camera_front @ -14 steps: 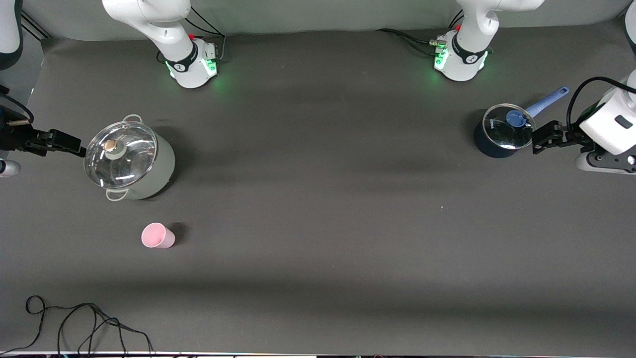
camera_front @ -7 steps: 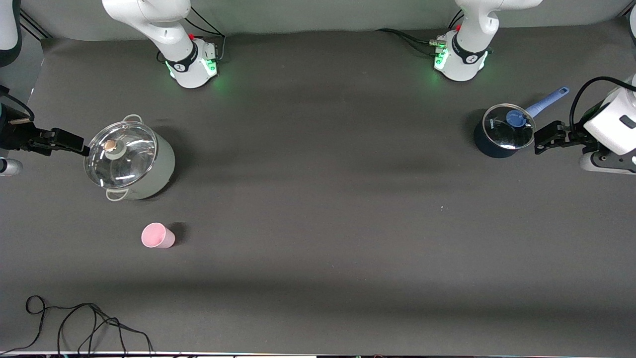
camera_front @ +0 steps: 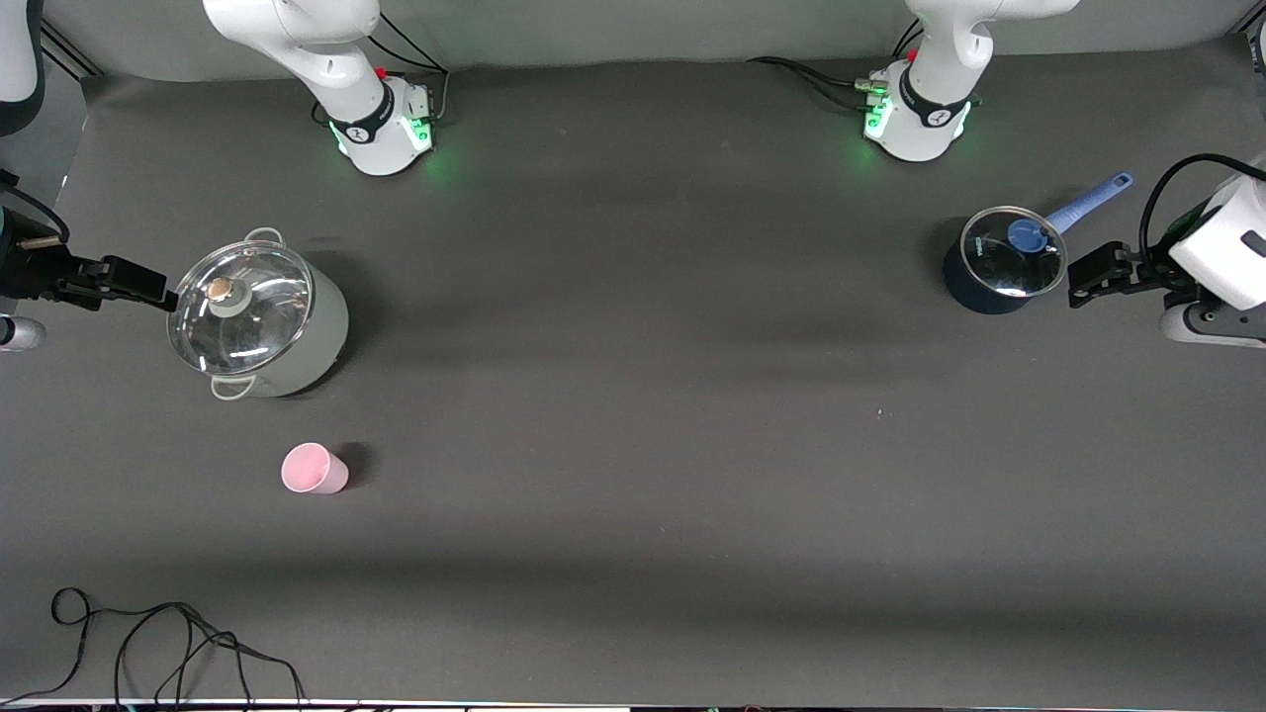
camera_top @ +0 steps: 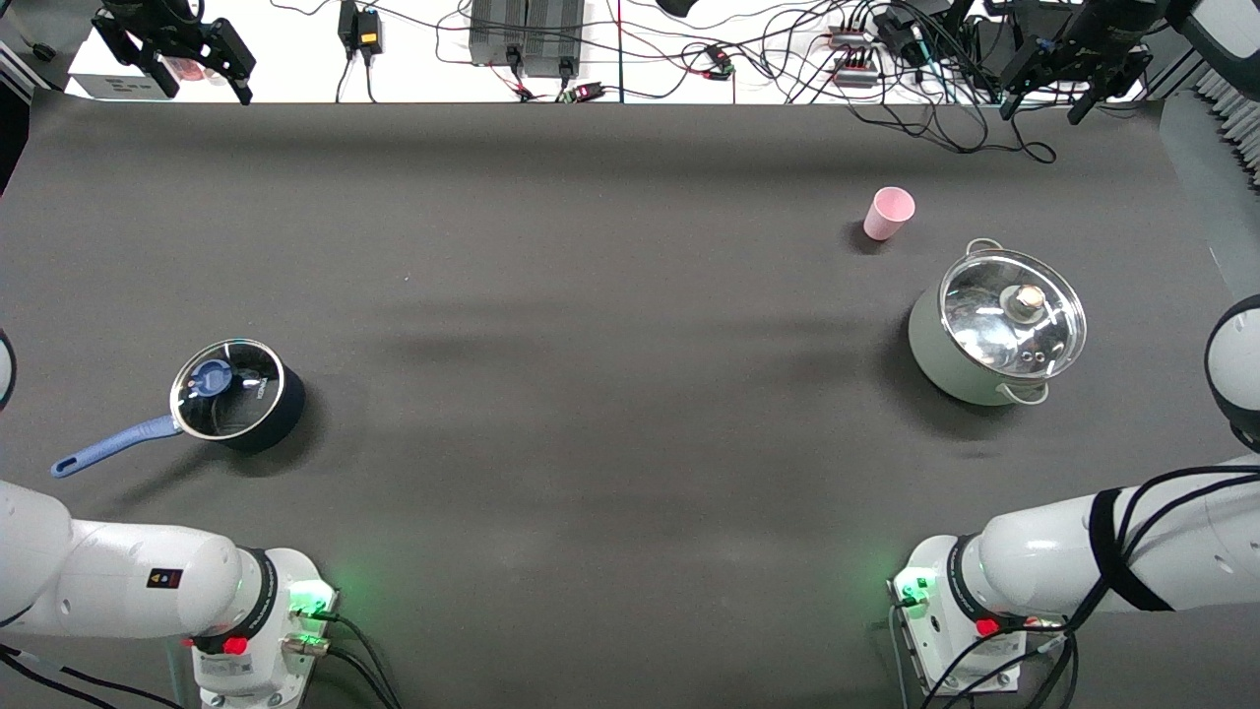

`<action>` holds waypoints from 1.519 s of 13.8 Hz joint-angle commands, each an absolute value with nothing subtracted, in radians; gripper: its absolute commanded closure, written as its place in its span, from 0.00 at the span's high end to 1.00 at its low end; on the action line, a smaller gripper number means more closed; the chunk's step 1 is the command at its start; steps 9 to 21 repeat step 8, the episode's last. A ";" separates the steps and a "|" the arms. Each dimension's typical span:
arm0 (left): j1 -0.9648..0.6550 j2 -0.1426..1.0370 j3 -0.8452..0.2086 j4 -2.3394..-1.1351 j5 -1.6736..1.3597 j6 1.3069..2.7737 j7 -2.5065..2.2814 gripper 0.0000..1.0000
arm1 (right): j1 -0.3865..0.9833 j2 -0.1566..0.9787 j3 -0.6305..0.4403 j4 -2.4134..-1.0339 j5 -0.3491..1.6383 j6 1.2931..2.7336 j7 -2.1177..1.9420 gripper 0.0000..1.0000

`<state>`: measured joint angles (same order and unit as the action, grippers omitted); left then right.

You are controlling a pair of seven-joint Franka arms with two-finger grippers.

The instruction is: Transfer pink cup from left to right arm

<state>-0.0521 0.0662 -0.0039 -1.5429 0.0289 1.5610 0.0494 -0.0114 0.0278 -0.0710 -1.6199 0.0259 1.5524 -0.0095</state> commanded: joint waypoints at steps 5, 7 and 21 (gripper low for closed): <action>-0.041 0.074 -0.011 -1.525 0.026 1.542 0.048 1.00 | -0.008 0.031 -0.071 -1.611 -0.014 1.565 -0.006 1.00; -0.040 0.074 -0.011 -1.525 0.025 1.542 0.051 1.00 | -0.008 0.031 -0.071 -1.611 -0.017 1.566 -0.005 1.00; -0.040 0.072 -0.011 -1.526 0.025 1.542 0.051 1.00 | -0.008 0.031 -0.071 -1.611 -0.017 1.566 -0.006 1.00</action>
